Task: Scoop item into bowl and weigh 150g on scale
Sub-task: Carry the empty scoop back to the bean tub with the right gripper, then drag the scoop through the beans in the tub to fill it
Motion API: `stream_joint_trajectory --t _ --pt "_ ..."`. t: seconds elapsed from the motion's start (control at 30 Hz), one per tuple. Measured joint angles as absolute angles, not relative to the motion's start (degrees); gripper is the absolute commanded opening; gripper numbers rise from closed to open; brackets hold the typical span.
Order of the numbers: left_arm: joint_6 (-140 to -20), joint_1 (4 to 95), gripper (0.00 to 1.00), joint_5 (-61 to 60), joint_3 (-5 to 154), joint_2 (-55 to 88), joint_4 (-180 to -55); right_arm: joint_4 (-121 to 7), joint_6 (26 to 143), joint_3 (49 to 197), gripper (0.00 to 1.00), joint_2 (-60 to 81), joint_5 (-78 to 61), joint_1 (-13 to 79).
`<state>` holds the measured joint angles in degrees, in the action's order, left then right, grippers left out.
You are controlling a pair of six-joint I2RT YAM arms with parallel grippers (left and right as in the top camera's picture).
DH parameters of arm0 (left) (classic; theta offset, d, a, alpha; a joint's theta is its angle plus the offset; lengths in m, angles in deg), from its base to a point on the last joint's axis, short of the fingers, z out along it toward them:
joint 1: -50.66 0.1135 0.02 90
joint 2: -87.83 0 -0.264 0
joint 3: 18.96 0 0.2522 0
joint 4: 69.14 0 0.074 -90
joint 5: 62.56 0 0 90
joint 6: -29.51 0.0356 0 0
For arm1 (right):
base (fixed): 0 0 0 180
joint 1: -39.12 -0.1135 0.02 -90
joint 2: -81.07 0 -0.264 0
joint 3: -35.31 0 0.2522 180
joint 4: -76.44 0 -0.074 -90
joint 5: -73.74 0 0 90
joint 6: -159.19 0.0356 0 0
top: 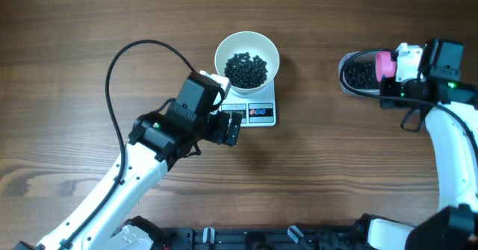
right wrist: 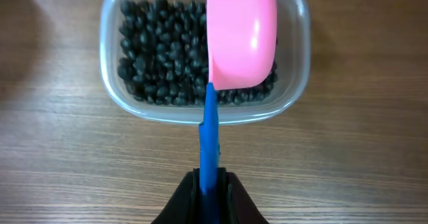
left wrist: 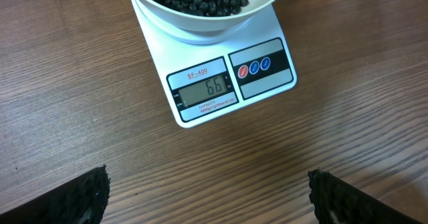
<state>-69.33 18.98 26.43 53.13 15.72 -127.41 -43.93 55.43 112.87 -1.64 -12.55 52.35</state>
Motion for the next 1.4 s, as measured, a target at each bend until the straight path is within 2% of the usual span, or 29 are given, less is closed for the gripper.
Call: stream_joint_trajectory --t 0.23,0.43,1.03,1.4 --pt "-69.3 19.0 1.00 26.4 53.1 15.7 -127.4 -45.6 55.0 112.8 0.04 -6.8 -12.9 52.3" --pt "-69.3 19.0 1.00 26.4 53.1 15.7 -127.4 -46.1 54.8 112.8 0.04 -8.4 -7.7 52.4" --pt "-69.3 19.0 1.00 26.4 53.1 15.7 -127.4 -41.8 46.3 112.8 0.04 -8.7 0.7 52.7" --pt "-69.3 19.0 1.00 26.4 53.1 15.7 -127.4 -41.5 43.9 112.8 0.04 -8.9 5.5 56.6"
